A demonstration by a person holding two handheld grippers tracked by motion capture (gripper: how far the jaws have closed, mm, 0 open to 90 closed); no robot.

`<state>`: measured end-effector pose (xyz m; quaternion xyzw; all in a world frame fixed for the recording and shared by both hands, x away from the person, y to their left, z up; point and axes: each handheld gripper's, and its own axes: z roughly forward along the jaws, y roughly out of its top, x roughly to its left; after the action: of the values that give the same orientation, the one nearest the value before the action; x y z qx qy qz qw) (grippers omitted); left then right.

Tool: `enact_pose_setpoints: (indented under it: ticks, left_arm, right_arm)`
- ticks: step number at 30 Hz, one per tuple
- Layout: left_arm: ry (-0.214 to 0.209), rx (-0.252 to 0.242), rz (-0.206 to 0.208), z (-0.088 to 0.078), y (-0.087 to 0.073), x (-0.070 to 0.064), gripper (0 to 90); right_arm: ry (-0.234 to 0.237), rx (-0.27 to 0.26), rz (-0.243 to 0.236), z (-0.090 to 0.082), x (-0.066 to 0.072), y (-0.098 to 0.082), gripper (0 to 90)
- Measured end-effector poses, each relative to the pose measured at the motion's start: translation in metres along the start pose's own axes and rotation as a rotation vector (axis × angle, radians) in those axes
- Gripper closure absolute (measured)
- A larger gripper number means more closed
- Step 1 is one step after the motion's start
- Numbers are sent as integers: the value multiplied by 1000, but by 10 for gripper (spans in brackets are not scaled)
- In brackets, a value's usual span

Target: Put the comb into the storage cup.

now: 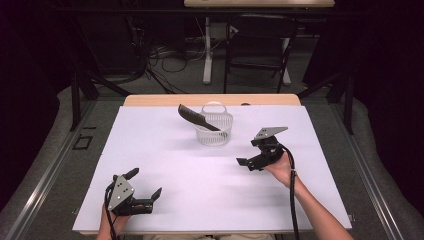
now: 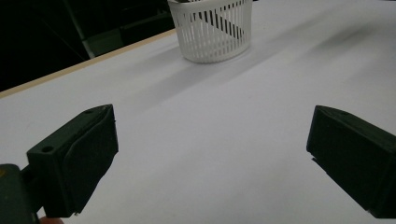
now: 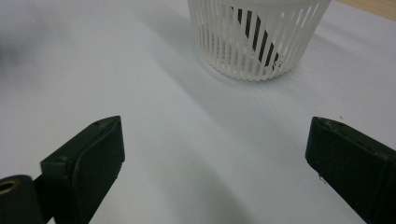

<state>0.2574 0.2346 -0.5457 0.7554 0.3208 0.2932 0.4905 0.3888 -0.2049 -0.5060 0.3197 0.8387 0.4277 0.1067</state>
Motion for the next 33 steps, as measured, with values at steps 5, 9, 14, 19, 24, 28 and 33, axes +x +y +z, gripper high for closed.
enact_pose_setpoints:
  ticks: [5, 9, 14, 19, 24, 28, 33]
  left_arm:
    - [2, -1, -8, -1, -1, 0, 22]
    - [6, 4, -4, -3, -2, 1, 22]
    - [10, 2, -5, -6, -3, 0, 22]
    - [17, 2, -8, -8, -3, -1, 22]
    - [14, 5, -5, -7, -3, -1, 22]
    - [8, 3, -3, -6, -2, -1, 22]
    - [12, 5, -6, -6, -3, -1, 22]
  right_arm:
    - [-7, -6, 1, -7, 4, -6, 36]
    - [-9, 4, 3, -10, 8, -13, 28]
    - [-17, 19, -8, -14, 14, -20, 16]
    - [-24, 20, -10, -19, 19, -27, 9]
    - [-32, 13, -6, -27, 23, -33, 7]
    - [-43, -4, -13, -34, 29, -40, 3]
    - [-51, -12, -17, -40, 35, -47, 0]
